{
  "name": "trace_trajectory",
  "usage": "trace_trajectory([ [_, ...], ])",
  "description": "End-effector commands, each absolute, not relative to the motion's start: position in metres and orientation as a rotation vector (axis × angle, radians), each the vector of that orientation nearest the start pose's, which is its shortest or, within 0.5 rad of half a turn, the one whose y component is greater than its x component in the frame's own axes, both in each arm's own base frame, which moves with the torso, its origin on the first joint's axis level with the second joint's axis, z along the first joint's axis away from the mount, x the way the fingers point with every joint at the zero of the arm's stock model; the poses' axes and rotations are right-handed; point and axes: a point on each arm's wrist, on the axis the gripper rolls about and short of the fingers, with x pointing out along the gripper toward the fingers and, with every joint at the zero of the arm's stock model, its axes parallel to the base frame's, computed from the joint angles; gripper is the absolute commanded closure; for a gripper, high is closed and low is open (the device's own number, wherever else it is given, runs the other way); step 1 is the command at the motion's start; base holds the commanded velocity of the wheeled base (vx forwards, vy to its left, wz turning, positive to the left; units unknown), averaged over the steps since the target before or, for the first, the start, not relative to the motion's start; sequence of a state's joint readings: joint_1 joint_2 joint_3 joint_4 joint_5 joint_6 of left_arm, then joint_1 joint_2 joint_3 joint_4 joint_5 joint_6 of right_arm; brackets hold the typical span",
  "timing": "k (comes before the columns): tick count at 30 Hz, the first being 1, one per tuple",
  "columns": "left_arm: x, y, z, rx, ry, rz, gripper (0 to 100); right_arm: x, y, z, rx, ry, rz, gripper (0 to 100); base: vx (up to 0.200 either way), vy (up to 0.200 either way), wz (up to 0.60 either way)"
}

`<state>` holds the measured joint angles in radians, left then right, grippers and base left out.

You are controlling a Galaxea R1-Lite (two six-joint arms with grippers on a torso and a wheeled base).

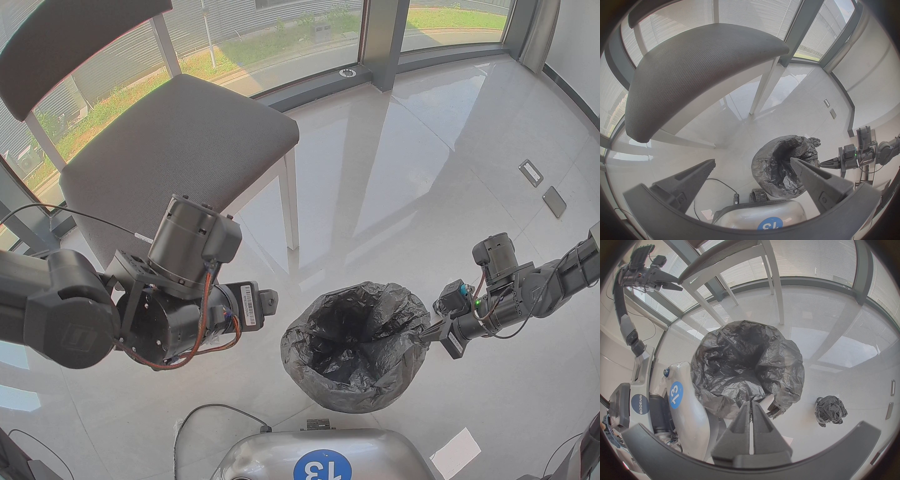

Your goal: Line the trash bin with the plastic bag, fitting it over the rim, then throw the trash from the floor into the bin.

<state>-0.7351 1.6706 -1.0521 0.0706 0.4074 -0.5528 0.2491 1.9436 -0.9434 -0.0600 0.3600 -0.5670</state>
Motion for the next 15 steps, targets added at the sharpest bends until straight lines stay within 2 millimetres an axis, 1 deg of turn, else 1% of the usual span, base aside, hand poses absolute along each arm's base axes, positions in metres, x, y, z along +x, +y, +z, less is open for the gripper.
trace_trajectory([
  [1,0.224,-0.188,0.197,-0.166,0.636,-0.137,0,0.303,0.084,0.1,-0.458,0.749,0.809,100,0.0,0.0,0.0],
  [3,0.224,-0.188,0.197,-0.166,0.636,-0.137,0,0.297,0.08,0.098,-0.457,0.763,0.806,100,0.0,0.0,0.0],
  [5,0.224,-0.188,0.197,-0.167,0.636,-0.138,0,0.285,0.071,0.09,-0.453,0.805,0.8,100,0.0,0.0,0.0],
  [10,0.225,-0.188,0.197,-0.166,0.636,-0.137,0,0.264,0.066,0.08,-0.446,0.854,0.805,100,0.0,0.0,0.0],
  [15,0.224,-0.188,0.197,-0.167,0.634,-0.137,0,0.269,0.066,0.085,-0.45,0.817,0.796,100,0.0,0.0,0.0],
])
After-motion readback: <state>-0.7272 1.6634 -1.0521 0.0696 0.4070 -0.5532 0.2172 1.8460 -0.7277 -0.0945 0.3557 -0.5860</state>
